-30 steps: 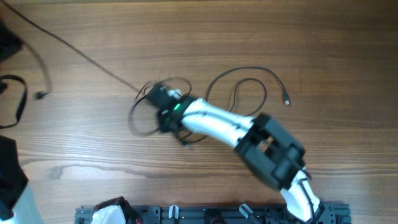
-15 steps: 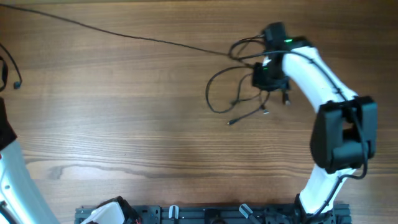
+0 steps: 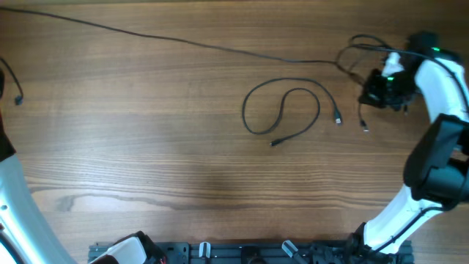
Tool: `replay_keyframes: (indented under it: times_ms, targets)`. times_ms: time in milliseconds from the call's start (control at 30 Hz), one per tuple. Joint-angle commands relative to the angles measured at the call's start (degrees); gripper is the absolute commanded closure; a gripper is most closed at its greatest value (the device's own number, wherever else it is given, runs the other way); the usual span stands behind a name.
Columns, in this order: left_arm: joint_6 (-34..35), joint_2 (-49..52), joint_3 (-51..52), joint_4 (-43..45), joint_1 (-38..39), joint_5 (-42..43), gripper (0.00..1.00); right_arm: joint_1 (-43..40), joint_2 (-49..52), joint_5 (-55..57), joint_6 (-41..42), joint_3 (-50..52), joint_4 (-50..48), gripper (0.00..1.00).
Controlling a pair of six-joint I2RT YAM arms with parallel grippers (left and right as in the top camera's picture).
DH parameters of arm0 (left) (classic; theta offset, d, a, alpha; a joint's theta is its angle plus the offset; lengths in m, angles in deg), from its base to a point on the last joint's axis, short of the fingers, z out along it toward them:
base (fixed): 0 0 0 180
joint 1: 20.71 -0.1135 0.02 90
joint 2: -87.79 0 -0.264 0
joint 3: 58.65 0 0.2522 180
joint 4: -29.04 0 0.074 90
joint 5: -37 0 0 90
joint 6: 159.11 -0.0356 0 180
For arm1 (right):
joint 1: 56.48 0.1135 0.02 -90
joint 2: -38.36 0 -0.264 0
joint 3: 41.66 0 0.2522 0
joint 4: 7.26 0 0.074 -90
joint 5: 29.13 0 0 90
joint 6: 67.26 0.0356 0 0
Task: Untangle cables
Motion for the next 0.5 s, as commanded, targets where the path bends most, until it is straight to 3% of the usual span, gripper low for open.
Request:
replay_keyframes:
  times_ms: [0,100,233,300,400,467]
  targets:
    - [-1.14,0.22,-0.35,-0.46,-0.55,-1.14,0.96,-2.89,-0.76,-14.75,-4.26,0.46,0.52,0.96]
    - [0.26,0.68,-0.26,-7.52,-0.50,5.44,0.96,1.66,-1.57,-19.19,-11.87,0.46,4.68,0.96]
    - [3.76,2.23,-0.26,-19.52,-0.44,19.82,0.94,10.47,-4.96,-19.89,-12.96,0.46,6.32,0.96]
    - [3.10,3.50,-0.26,-24.68,-0.44,22.27,0.94,15.19,-7.72,-20.22,-11.87,0.46,6.01,0.95]
    - [-1.11,5.90,-0.24,-30.75,-0.24,23.91,0.93,21.22,-12.61,-18.91,-7.91,0.46,4.02,0.96]
    - [-10.75,7.93,-0.24,-34.01,1.07,33.27,0.87,23.80,-15.76,-16.90,-4.63,0.46,2.25,0.96]
